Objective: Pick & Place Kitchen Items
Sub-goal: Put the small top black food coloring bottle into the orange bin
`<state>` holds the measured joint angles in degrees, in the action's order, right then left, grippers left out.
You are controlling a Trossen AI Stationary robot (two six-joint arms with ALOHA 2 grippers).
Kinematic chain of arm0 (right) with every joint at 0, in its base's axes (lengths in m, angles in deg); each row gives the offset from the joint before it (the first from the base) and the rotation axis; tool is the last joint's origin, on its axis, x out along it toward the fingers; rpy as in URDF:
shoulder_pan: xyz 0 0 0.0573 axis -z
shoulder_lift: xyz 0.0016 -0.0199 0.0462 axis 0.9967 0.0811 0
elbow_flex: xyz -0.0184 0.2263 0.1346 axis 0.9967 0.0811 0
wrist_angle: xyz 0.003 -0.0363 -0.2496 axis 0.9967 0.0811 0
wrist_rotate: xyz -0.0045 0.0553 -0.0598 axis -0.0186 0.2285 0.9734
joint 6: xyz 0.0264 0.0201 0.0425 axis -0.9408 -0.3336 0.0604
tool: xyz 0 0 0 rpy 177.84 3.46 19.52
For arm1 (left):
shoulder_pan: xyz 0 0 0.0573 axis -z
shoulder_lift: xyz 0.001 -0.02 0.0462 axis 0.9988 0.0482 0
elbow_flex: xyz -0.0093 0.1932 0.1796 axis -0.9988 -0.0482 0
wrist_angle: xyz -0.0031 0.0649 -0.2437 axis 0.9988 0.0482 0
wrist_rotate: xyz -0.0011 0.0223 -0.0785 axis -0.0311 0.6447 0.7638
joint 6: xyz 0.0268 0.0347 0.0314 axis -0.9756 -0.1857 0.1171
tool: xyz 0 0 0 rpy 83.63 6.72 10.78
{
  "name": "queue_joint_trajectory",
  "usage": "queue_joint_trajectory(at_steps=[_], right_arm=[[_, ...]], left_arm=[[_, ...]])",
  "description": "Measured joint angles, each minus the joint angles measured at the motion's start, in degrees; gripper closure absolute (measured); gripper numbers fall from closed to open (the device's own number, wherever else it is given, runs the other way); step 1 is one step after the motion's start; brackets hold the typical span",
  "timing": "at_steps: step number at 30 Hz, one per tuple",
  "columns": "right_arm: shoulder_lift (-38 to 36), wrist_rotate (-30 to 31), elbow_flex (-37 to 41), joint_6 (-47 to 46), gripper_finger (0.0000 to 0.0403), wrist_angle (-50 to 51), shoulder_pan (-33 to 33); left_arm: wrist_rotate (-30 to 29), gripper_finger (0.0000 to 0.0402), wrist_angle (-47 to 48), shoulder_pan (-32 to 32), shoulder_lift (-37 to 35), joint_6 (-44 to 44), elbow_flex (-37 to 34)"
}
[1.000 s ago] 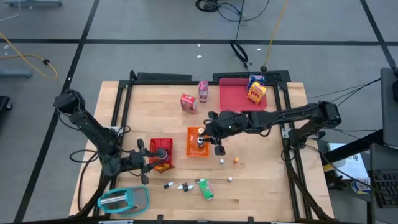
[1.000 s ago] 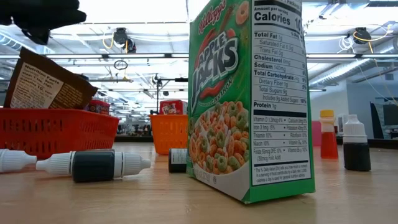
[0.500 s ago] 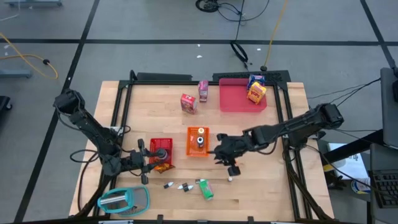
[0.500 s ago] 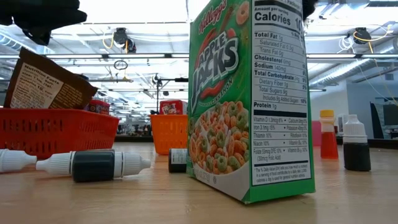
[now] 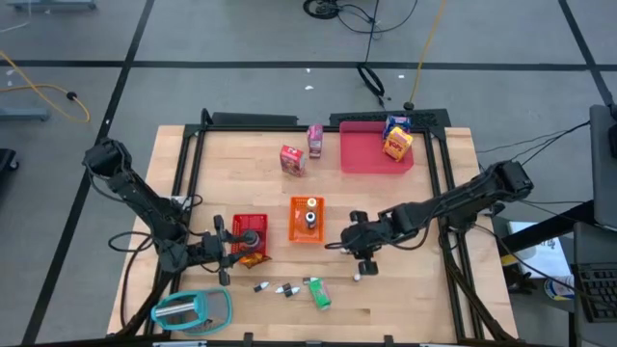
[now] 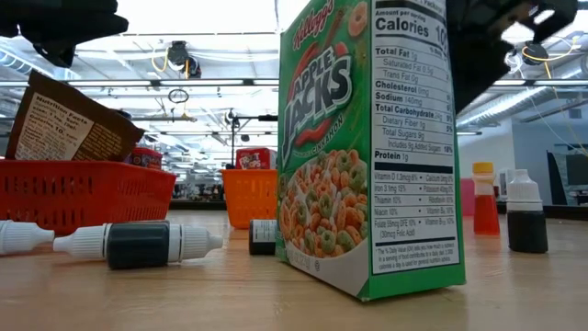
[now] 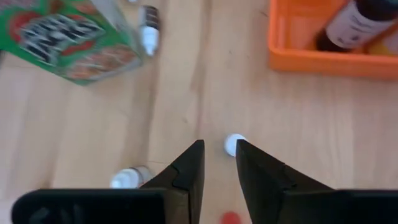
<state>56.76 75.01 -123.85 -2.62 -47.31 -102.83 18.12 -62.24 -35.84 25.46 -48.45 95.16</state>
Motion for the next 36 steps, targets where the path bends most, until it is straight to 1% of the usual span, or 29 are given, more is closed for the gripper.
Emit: queue_joint_trajectory(at_steps=[2,7,14,17,25,30,36], right_arm=[[0.0,1.3,1.1,0.0,0.0305,-0.6,0.2],[0.0,1.2,4.2,0.3,0.0277,-7.1,1.0],[0.0,1.5,7.4,0.4,0.0251,-11.5,2.0],[0.0,1.3,8.8,0.4,0.0248,-14.4,2.2],[0.0,1.4,11.8,0.3,0.0248,-18.1,2.2],[0.1,1.3,14.1,0.3,0.0251,-23.2,2.2],[0.4,1.2,15.6,0.0,0.0252,-26.1,2.2]], left_arm=[[0.0,0.0268,0.0,0.0,0.0,0.0,0.0],[0.0,0.0268,0.0,0.0,0.0,-0.1,0.0],[0.0,0.0268,0.0,0.0,0.0,-0.2,0.0],[0.0,0.0268,0.0,0.0,0.0,-0.2,0.0],[0.0,0.0268,0.2,0.0,0.0,-0.2,0.0],[0.0,0.0268,0.2,0.0,0.0,-0.2,0.0],[-0.1,0.0268,0.2,0.0,0.0,-0.3,0.0]])
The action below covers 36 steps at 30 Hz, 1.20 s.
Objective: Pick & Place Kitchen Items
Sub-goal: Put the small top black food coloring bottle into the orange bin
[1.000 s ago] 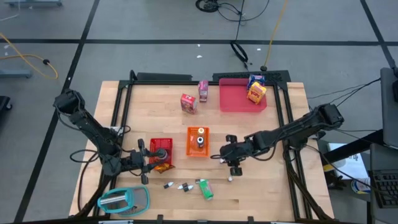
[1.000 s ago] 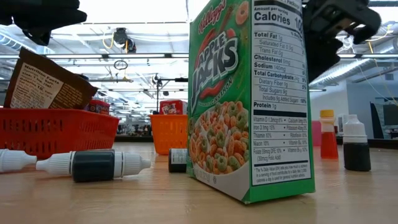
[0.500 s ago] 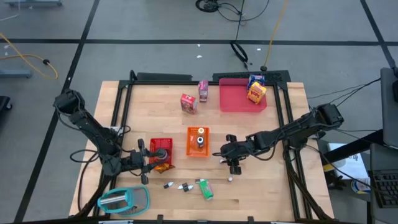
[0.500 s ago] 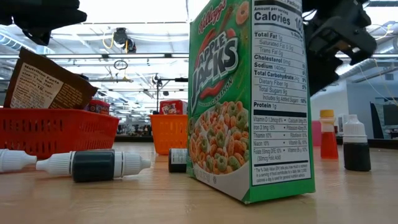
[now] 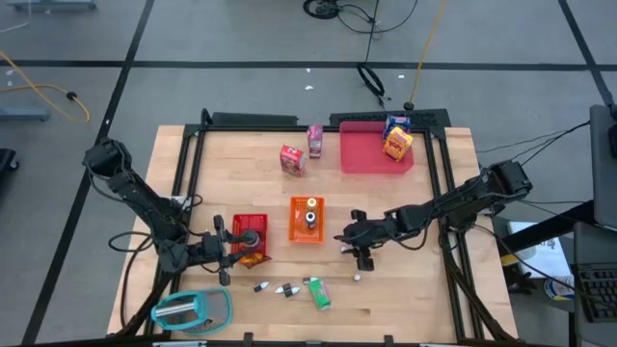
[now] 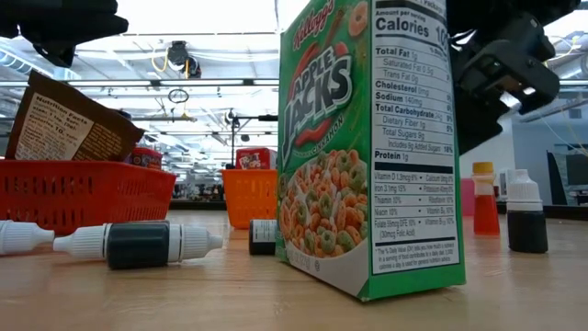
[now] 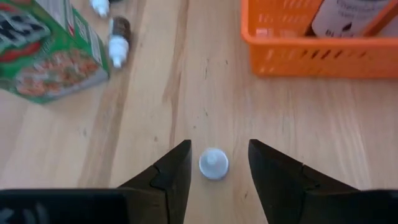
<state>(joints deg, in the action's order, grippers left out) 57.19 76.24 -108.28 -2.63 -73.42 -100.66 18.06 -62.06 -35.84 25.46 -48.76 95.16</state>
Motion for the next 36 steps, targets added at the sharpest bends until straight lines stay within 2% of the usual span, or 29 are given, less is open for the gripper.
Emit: queue_joint_trajectory(at_steps=[8,17,21,27,36], right_arm=[[0.1,0.0,0.8,-0.2,0.0256,-1.1,0.0],[4.4,0.0,0.8,-0.7,0.0261,-3.7,0.0],[4.6,0.1,0.8,-0.9,0.0283,-4.1,0.0],[4.7,0.0,0.8,-0.6,0.0347,-4.0,0.0],[-0.4,0.1,0.8,0.3,0.0347,-3.6,1.0]], left_arm=[[0.0,0.0268,0.0,0.0,0.0,0.0,0.0],[0.0,0.0268,0.1,0.0,0.0,0.0,0.0],[0.0,0.0268,0.3,0.0,0.0,0.1,0.0],[0.0,0.0268,0.4,0.0,0.0,0.1,0.0],[0.0,0.0268,0.4,0.0,0.0,0.1,0.0]])
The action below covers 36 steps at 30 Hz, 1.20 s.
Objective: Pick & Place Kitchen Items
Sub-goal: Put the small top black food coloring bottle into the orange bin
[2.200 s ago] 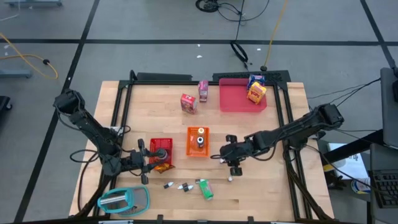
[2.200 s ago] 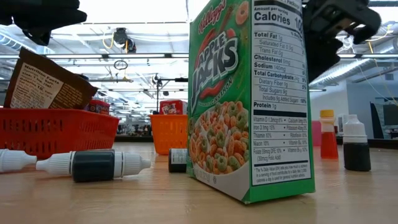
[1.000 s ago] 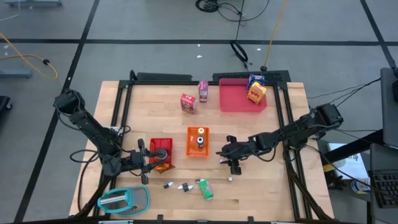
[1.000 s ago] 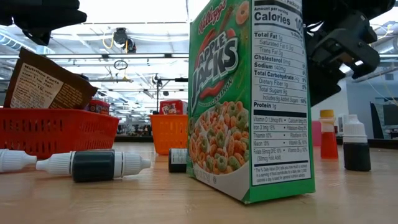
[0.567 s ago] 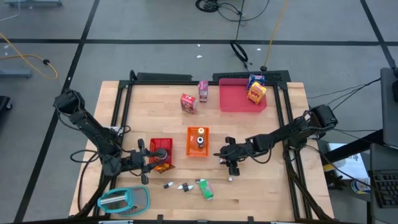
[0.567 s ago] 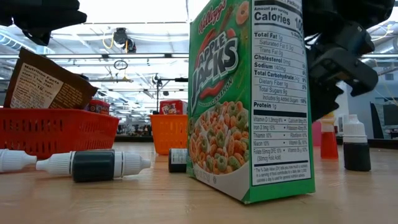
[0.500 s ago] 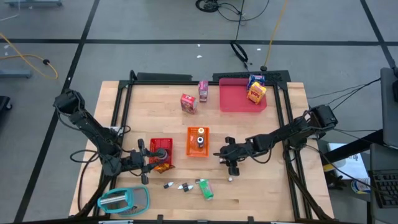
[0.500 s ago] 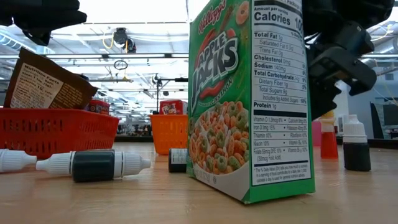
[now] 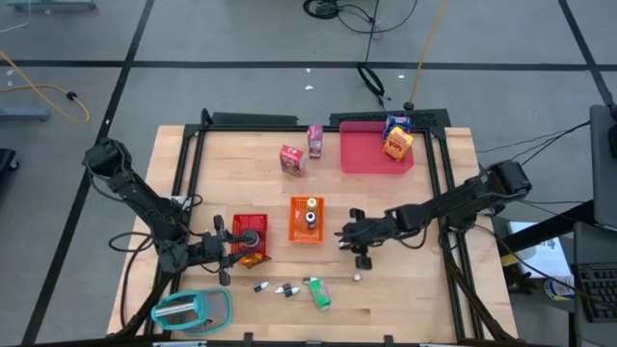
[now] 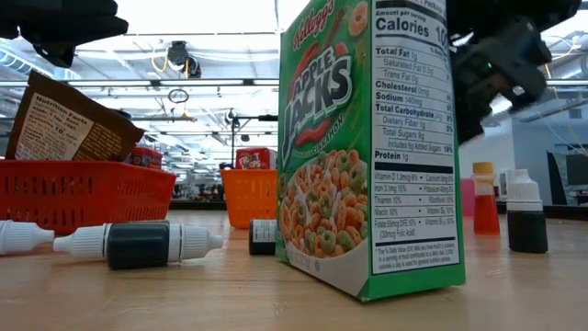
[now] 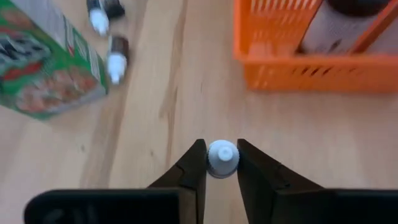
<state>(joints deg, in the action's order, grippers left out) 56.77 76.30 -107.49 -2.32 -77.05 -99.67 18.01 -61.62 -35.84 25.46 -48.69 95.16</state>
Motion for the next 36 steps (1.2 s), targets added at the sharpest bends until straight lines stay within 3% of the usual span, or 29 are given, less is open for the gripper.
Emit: queue_joint_trajectory(at_steps=[8,13,36], right_arm=[[-9.1,0.6,0.0,1.8,0.0347,-2.2,4.1],[-11.1,1.3,-0.1,3.2,0.0347,-7.1,6.5],[-1.3,-1.8,-9.4,7.6,0.0345,-8.6,7.9]], left_arm=[[0.0,0.0268,0.0,0.0,0.0,0.0,0.0],[-0.1,0.0268,0.0,0.0,0.0,0.0,0.0],[0.1,0.0268,0.1,-1.9,0.0,1.2,0.0]])
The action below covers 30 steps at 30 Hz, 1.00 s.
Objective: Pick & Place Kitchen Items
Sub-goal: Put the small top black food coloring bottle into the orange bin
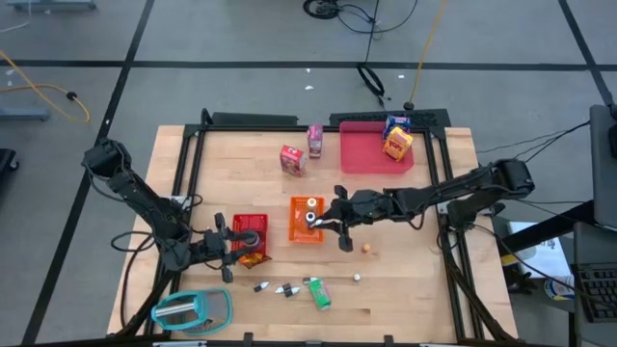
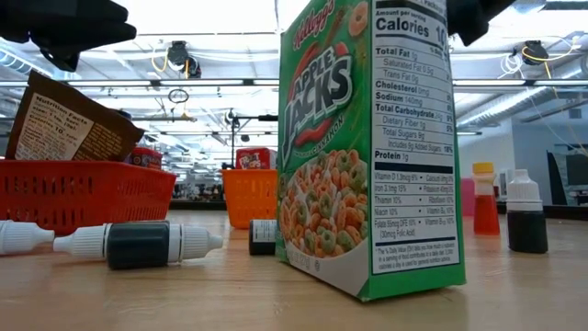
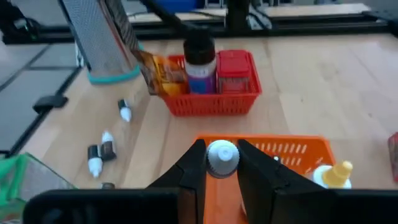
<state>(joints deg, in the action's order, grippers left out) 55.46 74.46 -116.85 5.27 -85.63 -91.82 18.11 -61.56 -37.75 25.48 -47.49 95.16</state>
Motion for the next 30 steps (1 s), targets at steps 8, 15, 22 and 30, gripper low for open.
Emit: queue_joint_trajectory(at_steps=[8,15,22,30], right_arm=[[1.8,-1.8,-1.4,0.5,0.0344,0.2,0.9],[3.4,-4.5,-1.4,0.0,0.0344,-0.8,2.4],[7.2,-6.2,-1.5,0.0,0.0344,-2.0,3.2],[8.8,-5.9,-1.5,0.7,0.0313,-3.7,3.2]], left_arm=[[0.0,0.0268,0.0,0.0,0.0,0.3,0.0],[0.0,0.0268,0.0,-0.3,0.0,0.2,0.0],[0.1,0.0268,-0.1,-2.7,0.0,0.3,0.0],[0.0,0.0268,-0.4,-6.5,0.0,1.0,0.0]])
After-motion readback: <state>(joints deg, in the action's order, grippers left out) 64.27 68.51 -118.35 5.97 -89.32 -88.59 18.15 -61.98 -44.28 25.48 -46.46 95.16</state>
